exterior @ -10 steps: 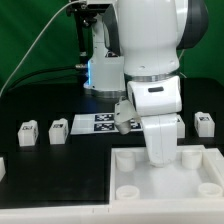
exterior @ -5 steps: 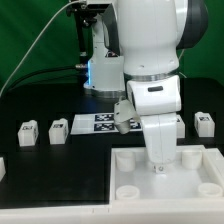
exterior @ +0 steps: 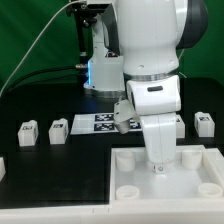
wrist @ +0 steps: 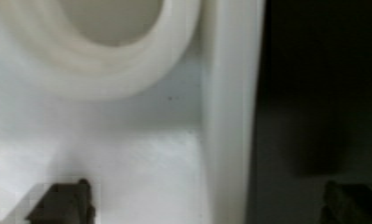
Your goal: Assemble one leg
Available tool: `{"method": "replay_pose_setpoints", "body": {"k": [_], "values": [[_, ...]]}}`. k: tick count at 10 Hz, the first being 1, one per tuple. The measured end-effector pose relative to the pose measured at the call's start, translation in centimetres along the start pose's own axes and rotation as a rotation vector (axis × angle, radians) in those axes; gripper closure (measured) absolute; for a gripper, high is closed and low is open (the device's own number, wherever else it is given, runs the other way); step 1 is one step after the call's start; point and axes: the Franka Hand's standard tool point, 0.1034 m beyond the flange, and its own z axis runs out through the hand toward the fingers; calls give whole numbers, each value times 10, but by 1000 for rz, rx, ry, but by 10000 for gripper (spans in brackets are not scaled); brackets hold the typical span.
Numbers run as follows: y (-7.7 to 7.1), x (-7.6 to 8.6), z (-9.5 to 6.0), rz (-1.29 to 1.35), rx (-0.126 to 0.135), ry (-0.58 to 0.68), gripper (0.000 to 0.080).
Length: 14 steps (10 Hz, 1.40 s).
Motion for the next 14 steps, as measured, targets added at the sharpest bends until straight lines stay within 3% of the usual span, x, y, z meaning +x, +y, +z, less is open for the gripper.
{"method": "replay_pose_setpoints", "body": {"k": [2, 4, 7, 9, 10, 11, 12, 13, 14], "values": [[-17, 11, -27, 160, -23, -8, 151], [-33, 36, -49, 425, -46, -6, 151], [-49, 81, -59, 898, -52, 25, 151], [-56, 100, -57, 1174, -43, 49, 151], [-55, 100, -57, 1335, -26, 60, 151], [-56, 99, -57, 1289, -22, 51, 151], [-58, 98, -57, 1292, 2, 16, 151], [-56, 99, -57, 1292, -2, 23, 151], [-64, 97, -55, 1301, 42, -41, 151]]}}
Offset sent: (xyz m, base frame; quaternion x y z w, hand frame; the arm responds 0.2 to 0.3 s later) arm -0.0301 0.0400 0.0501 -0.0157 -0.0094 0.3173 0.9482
